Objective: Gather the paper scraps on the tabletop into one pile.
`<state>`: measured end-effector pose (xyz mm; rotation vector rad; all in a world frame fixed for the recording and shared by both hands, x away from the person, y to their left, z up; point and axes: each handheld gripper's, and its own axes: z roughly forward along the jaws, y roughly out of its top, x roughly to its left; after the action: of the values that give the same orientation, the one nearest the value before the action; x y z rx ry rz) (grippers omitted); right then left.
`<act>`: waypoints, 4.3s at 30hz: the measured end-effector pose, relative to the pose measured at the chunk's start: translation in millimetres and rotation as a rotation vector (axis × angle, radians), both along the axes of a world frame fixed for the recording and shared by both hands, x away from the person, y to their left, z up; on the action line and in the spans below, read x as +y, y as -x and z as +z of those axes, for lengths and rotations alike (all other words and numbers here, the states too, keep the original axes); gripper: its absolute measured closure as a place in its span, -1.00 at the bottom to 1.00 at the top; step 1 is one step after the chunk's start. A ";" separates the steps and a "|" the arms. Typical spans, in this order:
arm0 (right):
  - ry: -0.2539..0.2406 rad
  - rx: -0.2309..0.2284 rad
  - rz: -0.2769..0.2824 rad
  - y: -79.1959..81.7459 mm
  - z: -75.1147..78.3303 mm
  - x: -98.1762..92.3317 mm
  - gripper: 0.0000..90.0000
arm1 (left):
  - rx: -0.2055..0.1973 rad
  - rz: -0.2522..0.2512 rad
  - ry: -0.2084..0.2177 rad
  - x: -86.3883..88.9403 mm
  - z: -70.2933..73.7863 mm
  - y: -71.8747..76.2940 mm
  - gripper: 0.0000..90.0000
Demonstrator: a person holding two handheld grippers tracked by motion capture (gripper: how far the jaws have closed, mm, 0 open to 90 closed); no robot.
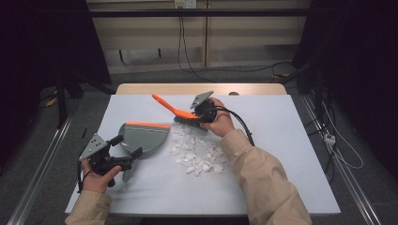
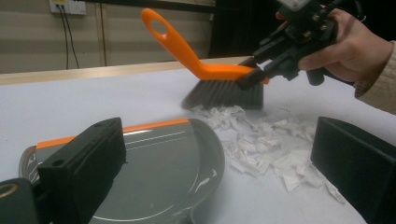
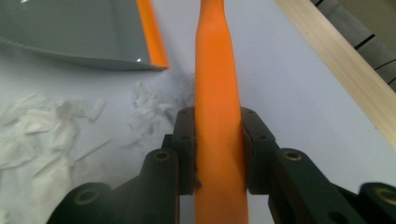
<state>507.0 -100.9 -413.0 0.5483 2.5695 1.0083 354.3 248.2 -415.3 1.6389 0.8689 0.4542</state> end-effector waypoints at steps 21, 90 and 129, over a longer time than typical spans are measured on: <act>-0.015 0.025 0.123 78.1 20.0 -41.8 0.60 | -0.002 -0.020 -0.004 -4.6 1.3 1.0 -0.94; -0.089 0.041 -0.085 85.7 4.0 -71.0 0.60 | 0.007 -0.049 -0.004 -7.9 -1.4 -0.9 -0.94; -0.127 0.281 -0.352 77.3 12.0 -71.2 0.60 | 0.000 -0.053 -0.006 -8.9 -0.6 0.1 -0.93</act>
<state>429.7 -172.2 -401.0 1.2047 2.5181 1.0318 354.1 239.3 -416.0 1.6635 0.8225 0.4200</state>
